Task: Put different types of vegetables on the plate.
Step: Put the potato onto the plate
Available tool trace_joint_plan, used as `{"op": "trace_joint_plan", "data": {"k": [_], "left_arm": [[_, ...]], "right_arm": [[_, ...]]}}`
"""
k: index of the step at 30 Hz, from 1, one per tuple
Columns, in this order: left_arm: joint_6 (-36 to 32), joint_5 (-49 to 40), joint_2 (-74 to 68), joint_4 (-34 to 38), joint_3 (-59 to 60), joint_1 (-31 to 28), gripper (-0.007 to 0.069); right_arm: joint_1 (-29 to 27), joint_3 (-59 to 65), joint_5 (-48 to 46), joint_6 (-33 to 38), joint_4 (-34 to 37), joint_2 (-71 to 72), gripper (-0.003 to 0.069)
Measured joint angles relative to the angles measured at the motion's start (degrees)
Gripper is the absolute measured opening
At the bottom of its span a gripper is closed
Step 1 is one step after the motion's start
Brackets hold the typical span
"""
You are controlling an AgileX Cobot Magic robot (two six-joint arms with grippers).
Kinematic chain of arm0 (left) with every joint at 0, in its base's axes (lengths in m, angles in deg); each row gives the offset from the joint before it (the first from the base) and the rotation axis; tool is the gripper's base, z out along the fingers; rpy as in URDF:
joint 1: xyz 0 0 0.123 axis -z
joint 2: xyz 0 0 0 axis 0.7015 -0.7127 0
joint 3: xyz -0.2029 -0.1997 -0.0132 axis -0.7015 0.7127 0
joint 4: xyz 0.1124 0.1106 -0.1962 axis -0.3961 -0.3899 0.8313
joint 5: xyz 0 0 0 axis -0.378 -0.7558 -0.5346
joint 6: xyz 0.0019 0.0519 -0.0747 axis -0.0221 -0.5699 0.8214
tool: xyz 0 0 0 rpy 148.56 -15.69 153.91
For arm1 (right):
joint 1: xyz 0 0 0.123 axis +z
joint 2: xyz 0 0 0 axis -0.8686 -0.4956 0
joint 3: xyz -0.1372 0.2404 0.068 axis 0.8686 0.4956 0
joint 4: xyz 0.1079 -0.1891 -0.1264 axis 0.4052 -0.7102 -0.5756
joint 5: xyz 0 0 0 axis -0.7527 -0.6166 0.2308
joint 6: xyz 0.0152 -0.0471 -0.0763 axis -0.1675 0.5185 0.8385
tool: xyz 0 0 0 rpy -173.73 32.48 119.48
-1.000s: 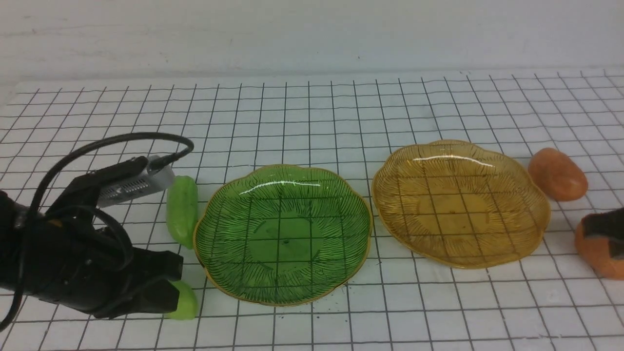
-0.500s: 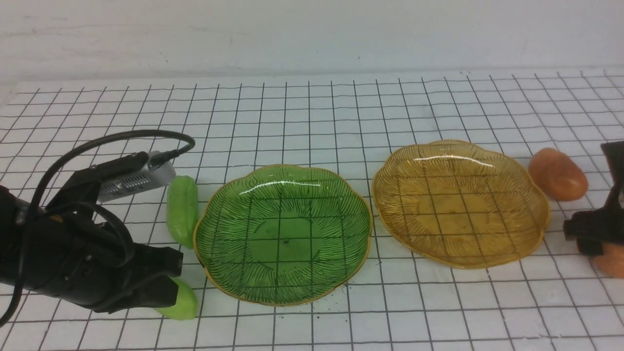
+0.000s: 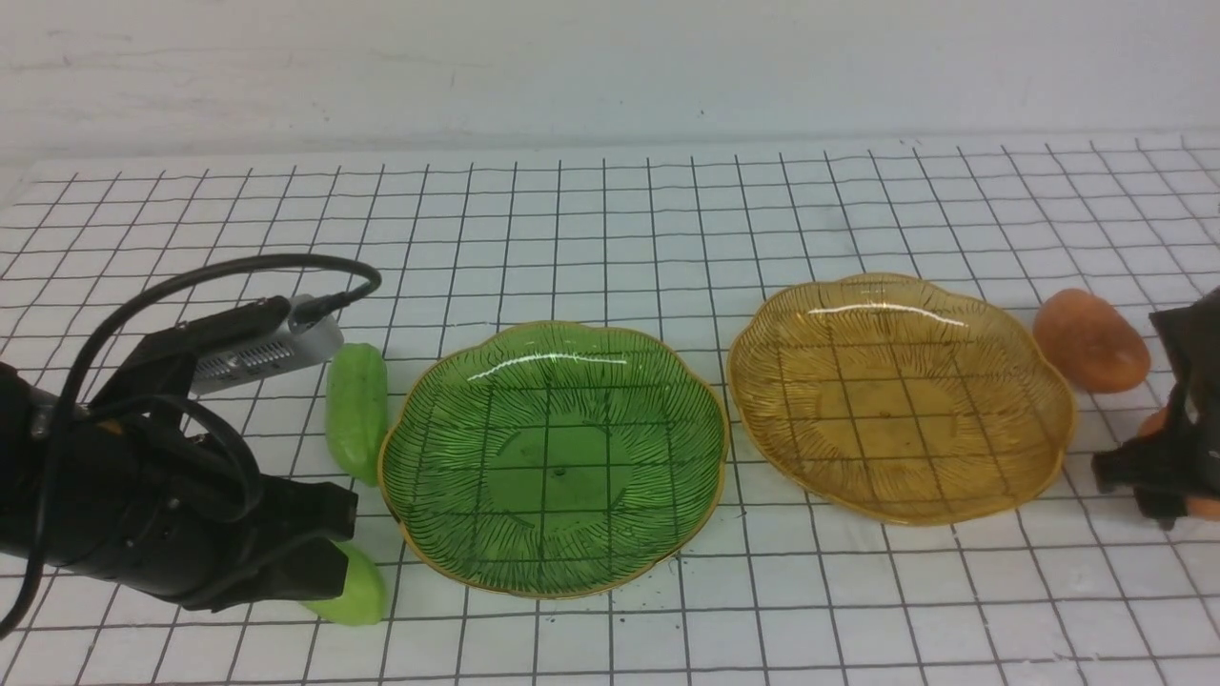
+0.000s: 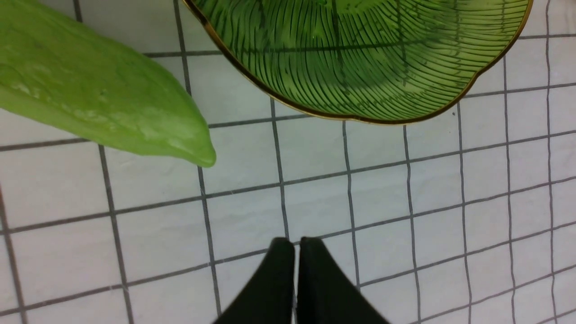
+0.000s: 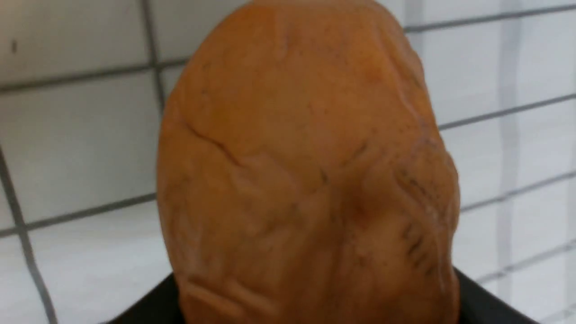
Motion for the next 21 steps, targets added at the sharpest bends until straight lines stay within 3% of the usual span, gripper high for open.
{"op": "trace_joint_plan", "data": {"k": [3, 8, 12, 16, 21], "left_arm": [[0.0, 0.0, 0.0, 0.0, 0.0, 0.0, -0.0003], [0.0, 0.1, 0.0, 0.0, 0.0, 0.0, -0.0003], [0.0, 1.2, 0.0, 0.0, 0.0, 0.0, -0.0003], [0.0, 1.4, 0.0, 0.0, 0.0, 0.0, -0.0003], [0.0, 2.5, 0.0, 0.0, 0.0, 0.0, -0.0003]], "right_arm": [[0.0, -3.6, -4.1, 0.0, 2.1, 4.2, 0.047], [0.6, -7.7, -6.1, 3.0, 12.5, 7.8, 0.047], [6.2, -8.6, -0.9, 13.6, 27.7, 7.0, 0.047], [11.4, -8.6, 4.2, 18.5, 32.3, 4.1, 0.047], [16.5, -8.6, 11.0, 20.7, 30.4, -1.0, 0.047]]}}
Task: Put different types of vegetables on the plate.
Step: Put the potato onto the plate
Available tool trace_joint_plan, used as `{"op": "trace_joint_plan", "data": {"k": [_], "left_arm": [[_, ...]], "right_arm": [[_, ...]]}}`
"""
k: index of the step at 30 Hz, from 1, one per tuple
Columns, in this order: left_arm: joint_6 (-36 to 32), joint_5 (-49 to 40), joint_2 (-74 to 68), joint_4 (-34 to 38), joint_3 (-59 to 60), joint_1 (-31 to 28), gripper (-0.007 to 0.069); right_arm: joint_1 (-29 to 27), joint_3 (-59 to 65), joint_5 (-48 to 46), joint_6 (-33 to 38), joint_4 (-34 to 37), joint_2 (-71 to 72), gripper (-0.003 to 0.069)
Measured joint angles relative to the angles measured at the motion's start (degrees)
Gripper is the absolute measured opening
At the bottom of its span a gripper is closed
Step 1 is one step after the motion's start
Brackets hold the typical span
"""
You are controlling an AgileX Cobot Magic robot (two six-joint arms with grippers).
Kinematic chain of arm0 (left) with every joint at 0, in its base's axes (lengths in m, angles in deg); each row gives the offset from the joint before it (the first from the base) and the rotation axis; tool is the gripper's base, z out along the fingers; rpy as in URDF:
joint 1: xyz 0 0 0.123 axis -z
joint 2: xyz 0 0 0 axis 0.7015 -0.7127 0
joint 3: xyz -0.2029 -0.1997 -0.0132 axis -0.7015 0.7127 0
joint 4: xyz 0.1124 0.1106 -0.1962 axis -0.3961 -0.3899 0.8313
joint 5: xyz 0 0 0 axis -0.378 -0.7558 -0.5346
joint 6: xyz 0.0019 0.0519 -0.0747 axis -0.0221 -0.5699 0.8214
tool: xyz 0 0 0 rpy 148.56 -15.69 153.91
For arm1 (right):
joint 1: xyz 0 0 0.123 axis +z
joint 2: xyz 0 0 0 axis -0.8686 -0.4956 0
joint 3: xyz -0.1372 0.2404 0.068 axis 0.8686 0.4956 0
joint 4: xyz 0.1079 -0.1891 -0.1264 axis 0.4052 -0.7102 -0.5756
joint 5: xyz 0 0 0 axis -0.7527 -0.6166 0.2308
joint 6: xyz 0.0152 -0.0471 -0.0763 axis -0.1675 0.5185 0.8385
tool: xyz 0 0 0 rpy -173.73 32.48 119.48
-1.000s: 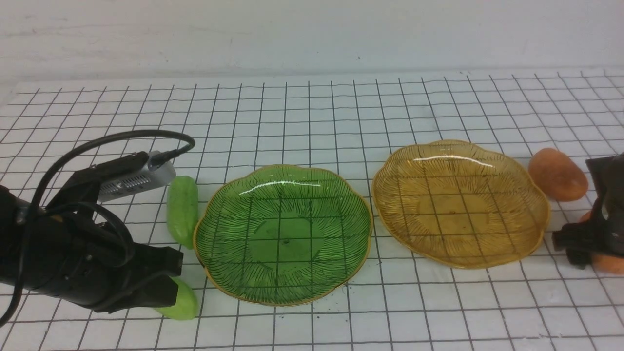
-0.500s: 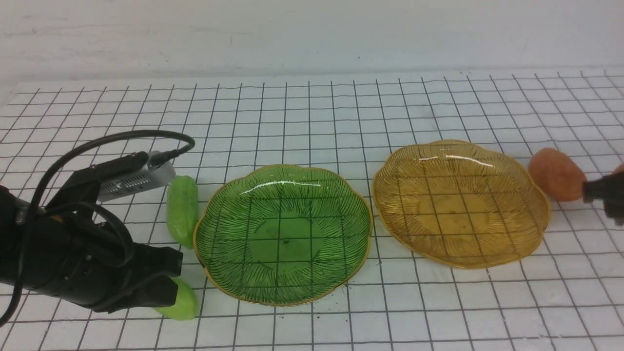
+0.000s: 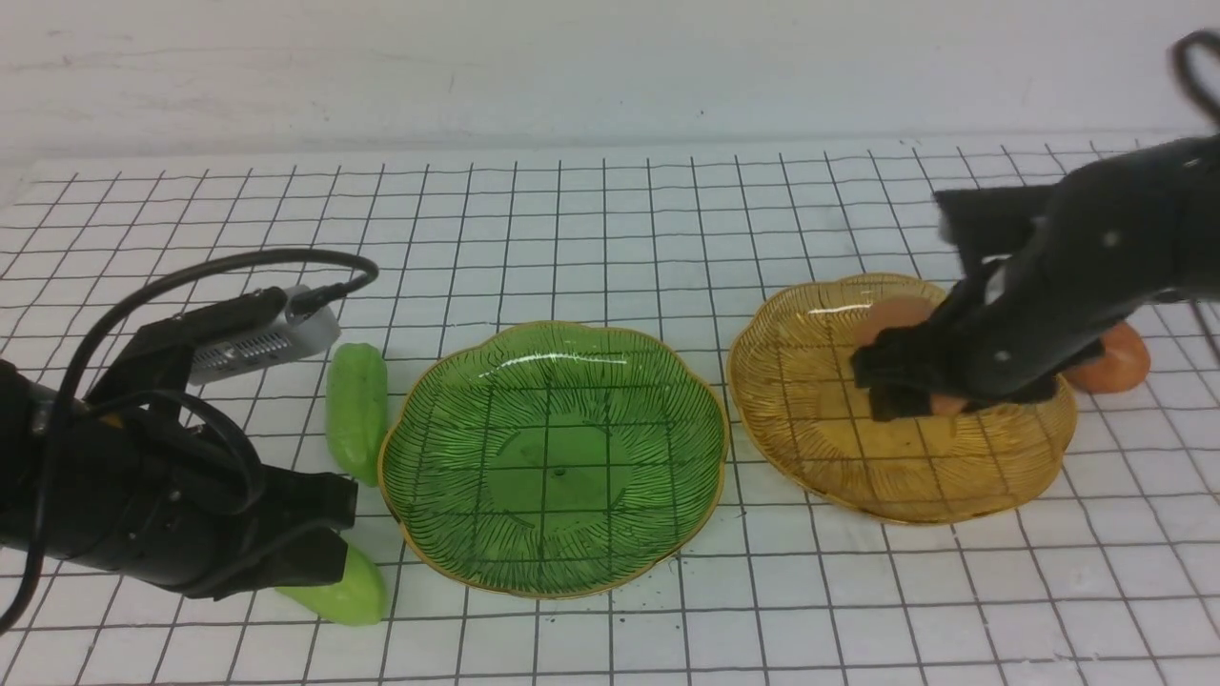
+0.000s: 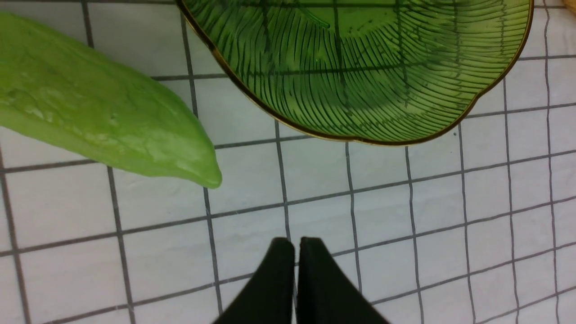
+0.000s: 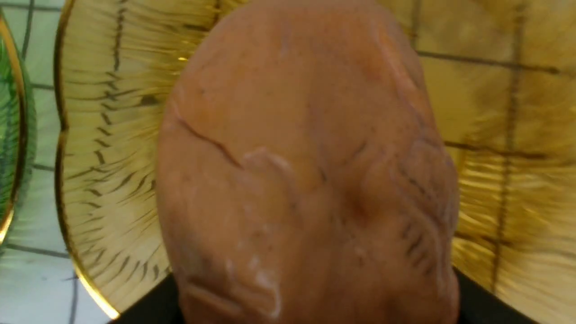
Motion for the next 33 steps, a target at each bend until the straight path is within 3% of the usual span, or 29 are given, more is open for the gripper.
{"op": "trace_joint_plan", "data": {"k": [3, 6, 9, 14, 18, 19, 23, 26, 30, 33], "left_arm": [[0.0, 0.4, 0.0, 0.0, 0.0, 0.0, -0.0003], [0.0, 0.5, 0.0, 0.0, 0.0, 0.0, -0.0003], [0.0, 0.5, 0.0, 0.0, 0.0, 0.0, -0.0003], [0.0, 0.5, 0.0, 0.0, 0.0, 0.0, -0.0003], [0.0, 0.5, 0.0, 0.0, 0.0, 0.0, -0.0003], [0.0, 0.5, 0.0, 0.0, 0.0, 0.0, -0.0003], [0.0, 0.5, 0.0, 0.0, 0.0, 0.0, -0.0003], [0.0, 0.5, 0.0, 0.0, 0.0, 0.0, -0.0003], [0.0, 0.6, 0.0, 0.0, 0.0, 0.0, -0.0003], [0.0, 1.8, 0.0, 0.0, 0.0, 0.0, -0.0003]], "right_arm": [[0.7, 0.0, 0.7, 0.1, -1.1, -1.4, 0.048], [1.0, 0.0, 0.9, 0.3, -1.8, -2.4, 0.0595], [1.1, -1.0, -0.1, 0.4, -2.9, -2.4, 0.0652], [1.1, -5.7, -5.6, 0.5, -6.8, -2.4, 0.0664], [0.8, -10.3, -9.1, 0.6, -10.5, -2.4, 0.0562], [-0.3, -12.0, -8.4, 0.6, -13.3, -2.4, 0.0468], [-3.9, -12.8, -5.3, 0.5, -17.1, -2.4, 0.028], [-8.4, -12.9, -2.0, 0.0, -18.4, -3.2, 0.008], [-14.3, -12.9, 1.8, -4.4, -18.9, -5.3, -0.0001], [-17.3, -12.9, 3.8, -6.6, -19.1, -6.8, -0.0003]]}}
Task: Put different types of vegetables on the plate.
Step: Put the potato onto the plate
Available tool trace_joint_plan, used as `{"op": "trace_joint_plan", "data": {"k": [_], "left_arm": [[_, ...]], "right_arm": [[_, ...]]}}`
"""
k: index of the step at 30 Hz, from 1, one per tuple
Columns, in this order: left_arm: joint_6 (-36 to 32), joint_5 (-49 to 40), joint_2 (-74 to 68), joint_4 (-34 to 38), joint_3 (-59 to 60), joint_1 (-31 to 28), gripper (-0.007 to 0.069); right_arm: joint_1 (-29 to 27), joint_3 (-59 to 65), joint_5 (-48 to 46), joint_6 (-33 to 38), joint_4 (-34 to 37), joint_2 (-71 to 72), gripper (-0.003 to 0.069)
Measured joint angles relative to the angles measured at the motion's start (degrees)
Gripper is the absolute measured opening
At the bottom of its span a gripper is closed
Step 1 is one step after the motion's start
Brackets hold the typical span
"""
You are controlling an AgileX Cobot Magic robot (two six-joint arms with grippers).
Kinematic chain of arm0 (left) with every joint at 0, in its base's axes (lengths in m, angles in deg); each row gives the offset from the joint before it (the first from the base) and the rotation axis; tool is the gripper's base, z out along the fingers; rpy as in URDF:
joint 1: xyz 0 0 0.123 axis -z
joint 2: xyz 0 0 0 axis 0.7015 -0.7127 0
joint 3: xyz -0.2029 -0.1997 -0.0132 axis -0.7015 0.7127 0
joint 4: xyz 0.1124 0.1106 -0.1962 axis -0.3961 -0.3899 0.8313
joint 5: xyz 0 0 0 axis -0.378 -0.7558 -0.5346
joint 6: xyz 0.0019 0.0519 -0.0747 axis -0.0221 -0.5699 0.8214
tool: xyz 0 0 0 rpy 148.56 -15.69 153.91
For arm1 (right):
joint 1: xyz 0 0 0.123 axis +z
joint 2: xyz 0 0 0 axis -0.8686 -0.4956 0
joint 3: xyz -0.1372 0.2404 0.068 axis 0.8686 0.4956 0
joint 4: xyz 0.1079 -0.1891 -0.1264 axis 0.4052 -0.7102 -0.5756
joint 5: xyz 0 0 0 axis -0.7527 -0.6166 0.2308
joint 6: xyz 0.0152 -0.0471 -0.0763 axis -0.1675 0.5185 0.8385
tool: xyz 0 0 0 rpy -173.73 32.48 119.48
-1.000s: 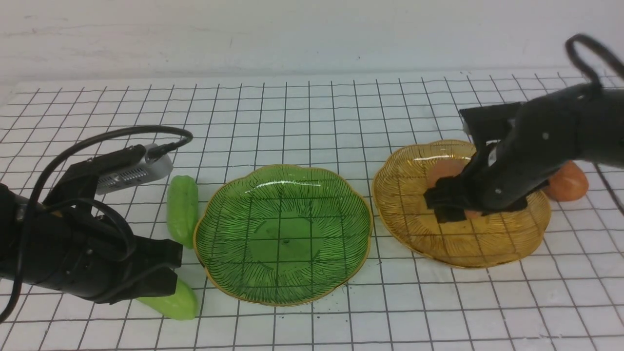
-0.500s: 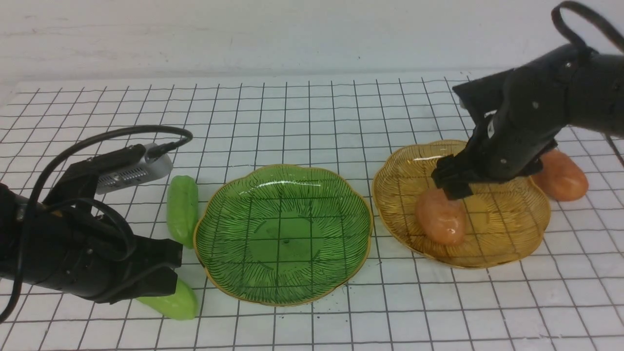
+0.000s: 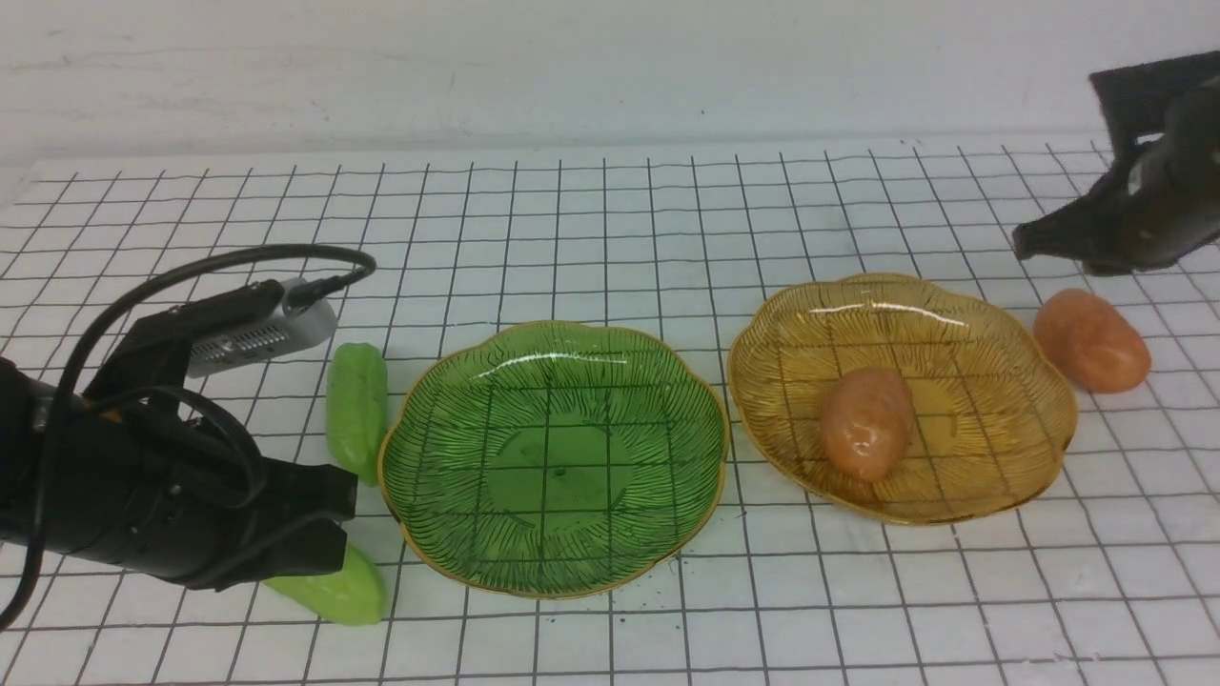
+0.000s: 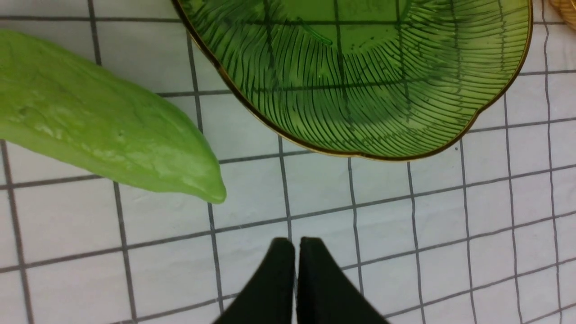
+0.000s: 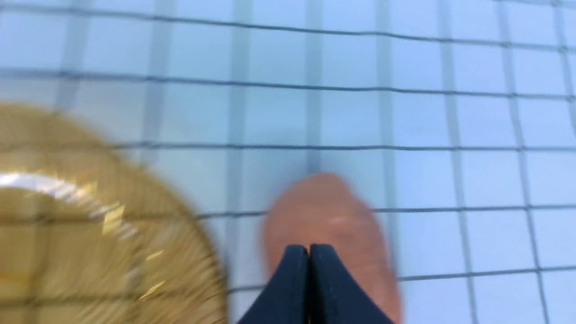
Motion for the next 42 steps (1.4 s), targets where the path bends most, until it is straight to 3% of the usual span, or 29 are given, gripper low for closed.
{"op": "trace_joint_plan", "data": {"k": [5, 13, 18, 23, 31, 36, 42], "left_arm": [[0.1, 1.1, 0.0, 0.0, 0.0, 0.0, -0.0003], [0.1, 2.3, 0.0, 0.0, 0.0, 0.0, 0.0017], [0.1, 2.4, 0.0, 0.0, 0.0, 0.0, 0.003], [0.1, 2.8, 0.0, 0.0, 0.0, 0.0, 0.0034], [0.2, 2.8, 0.0, 0.0, 0.0, 0.0, 0.0034], [0.5, 1.8, 0.0, 0.0, 0.0, 0.0, 0.0034], [0.6, 1.8, 0.0, 0.0, 0.0, 0.0, 0.0034]], "right_arm": [[-1.5, 0.0, 1.7, -0.4, -0.1, -2.3, 0.0069], [-1.5, 0.0, 3.2, -0.4, -1.4, -4.8, 0.0454], [-1.5, 0.0, 4.1, -0.4, -3.3, -6.3, 0.0576], [-1.5, -0.2, 4.7, -0.4, -3.8, -9.4, 0.0587], [-1.5, -0.5, 6.1, -0.3, -5.2, -11.1, 0.0534], [-1.5, -3.4, -2.4, 0.9, -5.5, -8.6, 0.0534], [0.2, -10.1, -10.4, 3.4, 6.1, -1.1, 0.0534]]}}
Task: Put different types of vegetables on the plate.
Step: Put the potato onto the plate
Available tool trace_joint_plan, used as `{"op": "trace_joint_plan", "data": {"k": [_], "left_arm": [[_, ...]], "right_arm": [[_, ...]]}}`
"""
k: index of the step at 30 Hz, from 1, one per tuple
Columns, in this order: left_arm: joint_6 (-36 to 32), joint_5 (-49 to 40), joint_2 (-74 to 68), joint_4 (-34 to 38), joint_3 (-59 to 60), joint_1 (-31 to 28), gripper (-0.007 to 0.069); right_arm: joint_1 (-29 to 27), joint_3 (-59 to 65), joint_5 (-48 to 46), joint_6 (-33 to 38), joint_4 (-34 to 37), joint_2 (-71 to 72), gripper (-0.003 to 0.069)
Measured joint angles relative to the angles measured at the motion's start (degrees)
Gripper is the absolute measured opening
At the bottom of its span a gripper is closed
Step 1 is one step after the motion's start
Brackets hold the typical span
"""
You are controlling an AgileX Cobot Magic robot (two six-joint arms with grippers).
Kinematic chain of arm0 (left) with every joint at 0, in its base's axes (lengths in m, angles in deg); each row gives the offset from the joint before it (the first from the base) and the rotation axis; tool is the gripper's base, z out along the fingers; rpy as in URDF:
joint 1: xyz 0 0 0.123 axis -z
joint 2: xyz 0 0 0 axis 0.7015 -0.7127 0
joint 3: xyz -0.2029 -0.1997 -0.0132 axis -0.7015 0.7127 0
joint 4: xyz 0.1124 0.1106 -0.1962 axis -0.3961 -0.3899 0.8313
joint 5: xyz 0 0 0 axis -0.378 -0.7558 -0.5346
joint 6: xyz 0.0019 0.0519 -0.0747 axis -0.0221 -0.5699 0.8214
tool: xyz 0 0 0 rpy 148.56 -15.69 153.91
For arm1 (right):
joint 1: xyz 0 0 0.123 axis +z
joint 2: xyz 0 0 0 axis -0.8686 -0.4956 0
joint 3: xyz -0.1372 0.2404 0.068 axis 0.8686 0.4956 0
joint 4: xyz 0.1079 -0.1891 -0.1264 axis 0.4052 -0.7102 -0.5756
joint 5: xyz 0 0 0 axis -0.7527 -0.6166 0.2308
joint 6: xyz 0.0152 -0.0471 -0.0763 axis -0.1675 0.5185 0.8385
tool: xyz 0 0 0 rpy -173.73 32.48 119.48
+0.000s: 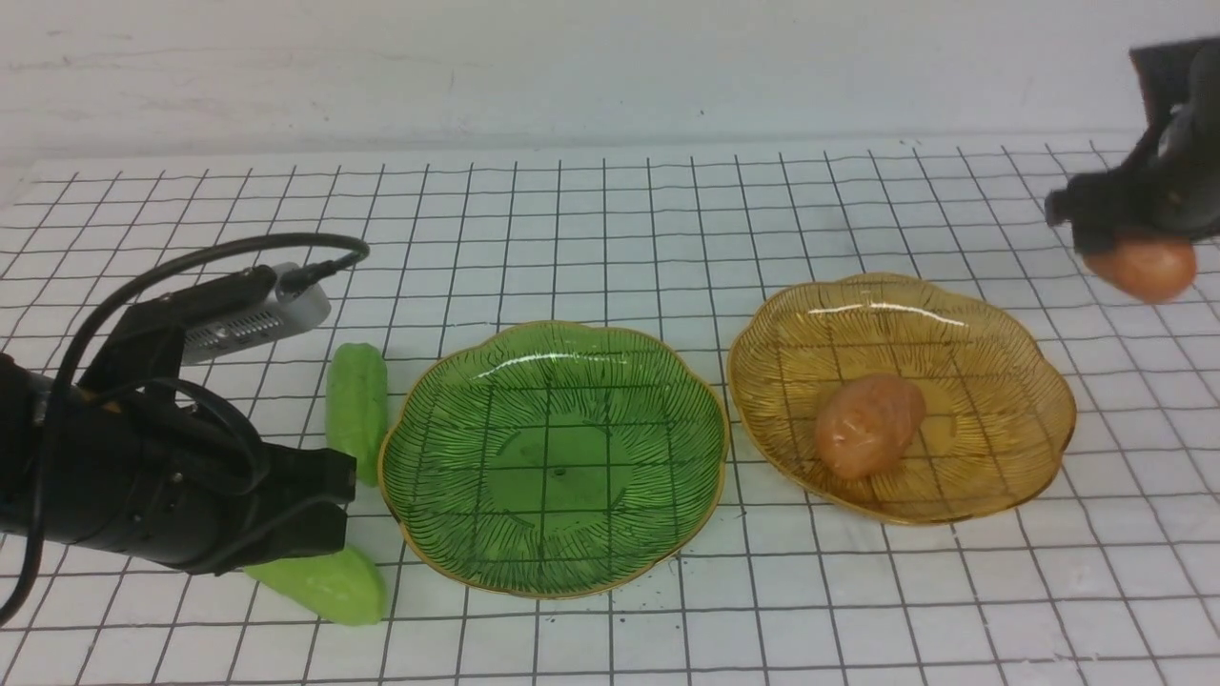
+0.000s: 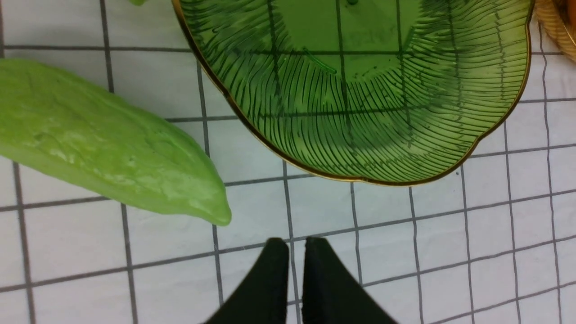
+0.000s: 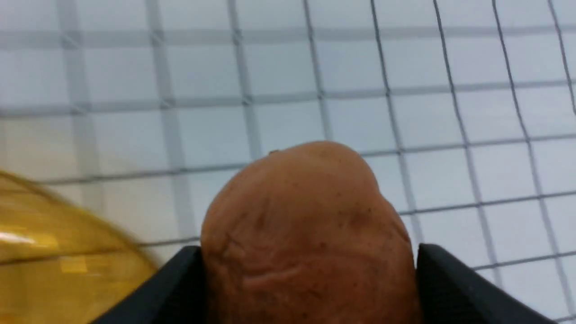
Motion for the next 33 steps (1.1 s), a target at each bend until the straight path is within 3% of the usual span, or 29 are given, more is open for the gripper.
{"op": "trace_joint_plan", "data": {"k": [6, 13, 21, 33], "left_arm": [[-0.1, 0.0, 0.0, 0.0, 0.0, 0.0, 0.0034], [-0.2, 0.0, 0.0, 0.0, 0.0, 0.0, 0.0034], [-0.2, -0.2, 0.0, -0.1, 0.0, 0.0, 0.0034], [-0.2, -0.2, 0.0, -0.1, 0.0, 0.0, 0.0034]], "right_arm": [[4.2, 0.7, -7.1, 4.5, 11.9, -0.1, 0.0534], [6.8, 7.4, -10.8, 5.4, 12.9, -1.2, 0.0534], [6.9, 16.6, -8.3, 6.6, 13.2, 0.0, 0.0534], [7.1, 18.2, -14.7, 6.6, 13.6, 3.2, 0.0534]]}}
